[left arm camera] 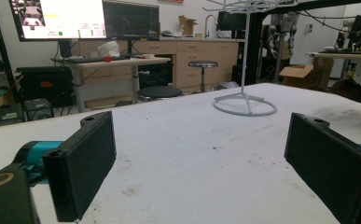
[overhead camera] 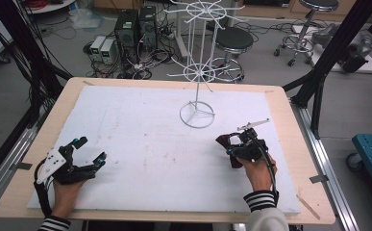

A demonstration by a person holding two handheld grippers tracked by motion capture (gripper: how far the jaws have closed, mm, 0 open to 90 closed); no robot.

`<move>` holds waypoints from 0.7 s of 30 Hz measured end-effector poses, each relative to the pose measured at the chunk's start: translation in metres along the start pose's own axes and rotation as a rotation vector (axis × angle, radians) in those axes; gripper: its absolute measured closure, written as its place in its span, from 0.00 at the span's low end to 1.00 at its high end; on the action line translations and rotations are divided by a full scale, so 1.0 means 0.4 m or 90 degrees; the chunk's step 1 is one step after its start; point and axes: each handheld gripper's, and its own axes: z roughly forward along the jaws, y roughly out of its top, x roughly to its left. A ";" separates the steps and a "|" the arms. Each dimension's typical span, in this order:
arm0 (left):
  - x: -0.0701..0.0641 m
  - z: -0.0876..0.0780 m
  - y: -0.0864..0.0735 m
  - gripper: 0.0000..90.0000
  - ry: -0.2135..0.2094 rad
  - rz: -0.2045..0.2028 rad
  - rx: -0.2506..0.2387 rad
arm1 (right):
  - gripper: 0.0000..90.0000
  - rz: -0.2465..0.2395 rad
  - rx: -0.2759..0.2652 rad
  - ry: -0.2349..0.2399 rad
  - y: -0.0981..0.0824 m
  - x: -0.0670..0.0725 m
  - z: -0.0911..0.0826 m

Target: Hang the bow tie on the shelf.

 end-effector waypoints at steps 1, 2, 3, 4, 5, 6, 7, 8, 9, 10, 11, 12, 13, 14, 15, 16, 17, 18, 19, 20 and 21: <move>0.000 0.000 0.000 0.10 0.000 -0.001 0.000 | 0.86 -0.001 -0.006 0.001 0.001 0.002 -0.003; 0.000 0.000 0.000 0.10 0.000 0.000 0.000 | 0.86 -0.007 -0.018 0.000 0.004 0.005 -0.007; 0.000 0.000 0.000 0.10 0.000 0.000 0.000 | 0.86 -0.016 -0.037 -0.001 0.008 0.009 -0.014; 0.000 0.000 0.000 0.10 0.000 0.000 0.000 | 0.86 -0.016 -0.037 -0.001 0.008 0.009 -0.014; 0.000 0.000 0.000 0.10 0.000 0.000 0.000 | 0.86 -0.021 -0.056 -0.001 0.013 0.014 -0.021; 0.000 0.000 0.000 0.10 0.000 0.000 0.000 | 0.86 -0.021 -0.056 -0.001 0.013 0.014 -0.021; 0.000 0.000 0.000 0.10 0.000 0.000 0.000 | 0.86 -0.026 -0.069 -0.005 0.021 0.021 -0.029; 0.000 0.000 0.000 0.10 0.000 0.000 0.000 | 0.86 -0.026 -0.075 -0.003 0.024 0.025 -0.033; 0.000 0.000 0.000 0.10 0.000 0.000 0.000 | 0.86 -0.029 -0.085 -0.002 0.028 0.028 -0.038; 0.000 0.000 0.000 0.10 0.000 0.000 0.000 | 0.86 -0.032 -0.093 -0.001 0.033 0.032 -0.043; 0.000 0.000 0.000 0.10 0.000 0.000 0.000 | 0.86 -0.036 -0.103 -0.002 0.039 0.037 -0.048; 0.000 0.000 0.000 0.10 0.000 0.000 0.000 | 0.86 -0.039 -0.114 -0.001 0.044 0.040 -0.054; 0.000 0.000 0.000 0.10 0.000 0.000 0.000 | 0.86 -0.042 -0.124 0.002 0.049 0.043 -0.059; 0.000 0.000 0.000 0.10 0.000 0.000 0.000 | 0.86 -0.045 -0.133 0.003 0.054 0.046 -0.064; 0.000 0.000 0.000 0.10 0.000 0.000 0.000 | 0.86 -0.048 -0.143 0.004 0.058 0.050 -0.070; 0.000 0.000 0.000 0.10 0.000 0.000 0.001 | 0.86 -0.051 -0.153 0.005 0.062 0.053 -0.075; 0.000 0.000 0.000 0.10 0.000 0.000 0.000 | 0.86 -0.053 -0.162 0.006 0.065 0.056 -0.080; 0.000 0.000 0.000 0.10 0.000 0.000 0.000 | 0.86 -0.058 -0.171 0.003 0.068 0.059 -0.084; 0.000 0.000 0.000 0.10 0.000 0.000 0.000 | 0.86 -0.063 -0.179 0.002 0.072 0.062 -0.088; 0.000 0.000 0.000 0.10 0.000 0.000 0.000 | 0.86 -0.068 -0.189 0.004 0.074 0.064 -0.092; 0.000 0.000 0.000 0.10 0.000 0.000 0.000 | 0.86 -0.068 -0.189 0.004 0.074 0.064 -0.092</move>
